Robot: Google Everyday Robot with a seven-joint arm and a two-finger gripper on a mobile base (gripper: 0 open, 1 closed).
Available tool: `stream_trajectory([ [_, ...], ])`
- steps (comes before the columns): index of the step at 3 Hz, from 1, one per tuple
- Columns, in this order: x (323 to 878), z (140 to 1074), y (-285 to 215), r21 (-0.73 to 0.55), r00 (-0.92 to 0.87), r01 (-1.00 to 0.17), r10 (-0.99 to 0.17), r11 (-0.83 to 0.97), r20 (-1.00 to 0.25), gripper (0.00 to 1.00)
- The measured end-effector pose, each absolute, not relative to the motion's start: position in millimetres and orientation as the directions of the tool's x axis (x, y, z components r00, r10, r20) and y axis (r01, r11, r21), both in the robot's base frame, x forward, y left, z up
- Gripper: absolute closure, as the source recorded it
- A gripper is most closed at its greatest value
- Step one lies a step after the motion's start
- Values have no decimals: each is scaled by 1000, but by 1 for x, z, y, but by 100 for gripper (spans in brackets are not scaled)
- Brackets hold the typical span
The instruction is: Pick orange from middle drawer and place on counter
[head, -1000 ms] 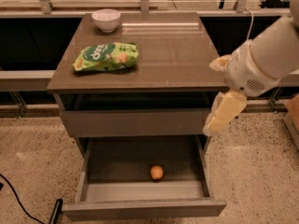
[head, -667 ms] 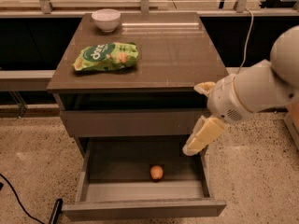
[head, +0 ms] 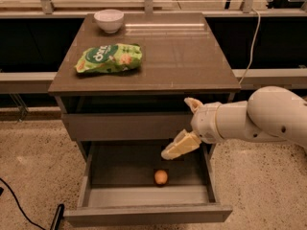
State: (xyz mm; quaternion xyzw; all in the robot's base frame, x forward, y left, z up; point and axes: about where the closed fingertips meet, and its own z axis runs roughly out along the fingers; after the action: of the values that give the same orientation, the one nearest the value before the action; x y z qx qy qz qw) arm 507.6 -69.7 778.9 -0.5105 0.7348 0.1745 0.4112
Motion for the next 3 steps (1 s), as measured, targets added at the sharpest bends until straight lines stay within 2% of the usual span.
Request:
stream_trajectory([
  [1, 518, 786, -74, -194, -135, -874, -605, 446, -785, 0],
  [3, 525, 706, -43, -169, 2, -940, -490, 297, -872, 0],
])
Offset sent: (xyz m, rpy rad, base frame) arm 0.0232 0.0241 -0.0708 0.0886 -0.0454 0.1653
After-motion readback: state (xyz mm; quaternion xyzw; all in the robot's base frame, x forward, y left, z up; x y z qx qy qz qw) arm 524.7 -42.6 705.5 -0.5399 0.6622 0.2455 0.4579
